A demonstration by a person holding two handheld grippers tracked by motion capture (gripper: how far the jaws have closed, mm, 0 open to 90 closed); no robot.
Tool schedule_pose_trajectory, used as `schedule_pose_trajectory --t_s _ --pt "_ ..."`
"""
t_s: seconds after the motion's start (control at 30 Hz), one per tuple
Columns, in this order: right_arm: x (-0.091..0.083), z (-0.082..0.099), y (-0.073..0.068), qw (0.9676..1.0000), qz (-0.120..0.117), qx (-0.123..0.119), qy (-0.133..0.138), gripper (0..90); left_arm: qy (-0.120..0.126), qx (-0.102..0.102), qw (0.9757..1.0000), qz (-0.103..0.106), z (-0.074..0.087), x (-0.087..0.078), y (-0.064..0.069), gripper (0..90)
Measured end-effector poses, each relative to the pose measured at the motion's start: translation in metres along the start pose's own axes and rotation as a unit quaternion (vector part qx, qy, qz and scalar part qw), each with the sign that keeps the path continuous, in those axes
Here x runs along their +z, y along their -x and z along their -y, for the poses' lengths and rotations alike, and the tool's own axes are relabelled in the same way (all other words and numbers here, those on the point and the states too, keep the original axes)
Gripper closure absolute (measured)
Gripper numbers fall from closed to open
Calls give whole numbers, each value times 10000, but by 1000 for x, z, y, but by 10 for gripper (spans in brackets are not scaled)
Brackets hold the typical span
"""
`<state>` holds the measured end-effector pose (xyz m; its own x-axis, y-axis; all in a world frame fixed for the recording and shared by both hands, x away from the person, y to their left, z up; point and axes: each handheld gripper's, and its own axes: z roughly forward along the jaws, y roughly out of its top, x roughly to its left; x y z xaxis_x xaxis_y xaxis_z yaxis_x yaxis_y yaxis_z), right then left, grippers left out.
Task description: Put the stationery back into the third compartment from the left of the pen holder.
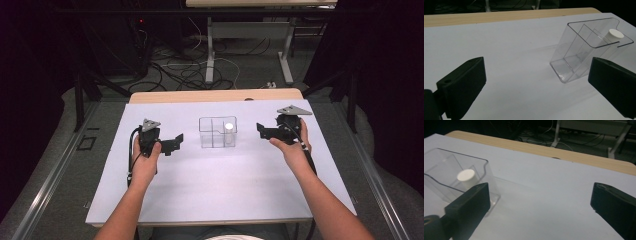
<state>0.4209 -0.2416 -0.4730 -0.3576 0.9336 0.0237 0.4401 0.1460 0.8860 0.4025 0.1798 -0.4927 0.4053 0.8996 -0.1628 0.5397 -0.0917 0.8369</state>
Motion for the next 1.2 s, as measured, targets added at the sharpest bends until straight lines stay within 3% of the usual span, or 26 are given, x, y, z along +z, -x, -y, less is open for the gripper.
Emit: schedule_pose_trajectory --t_s 0.13,0.23,0.53,1.03,1.2 --pt "-3 17 17 9999 112 124 -24 0 -12 -12 10000 -43 1 0 -2 17" --pt "-5 29 25 9997 234 80 -67 0 -16 -14 10000 -47 2 0 -3 17" --pt "-6 50 41 9991 204 362 -82 4 -47 -45 9999 -82 3 1 -6 18" --pt "-6 65 58 9946 503 810 -413 61 -160 -30 9998 -122 7 5 -9 19" --pt "-5 67 59 9950 546 732 -414 58 -205 -52 9997 -149 8 6 -11 19"
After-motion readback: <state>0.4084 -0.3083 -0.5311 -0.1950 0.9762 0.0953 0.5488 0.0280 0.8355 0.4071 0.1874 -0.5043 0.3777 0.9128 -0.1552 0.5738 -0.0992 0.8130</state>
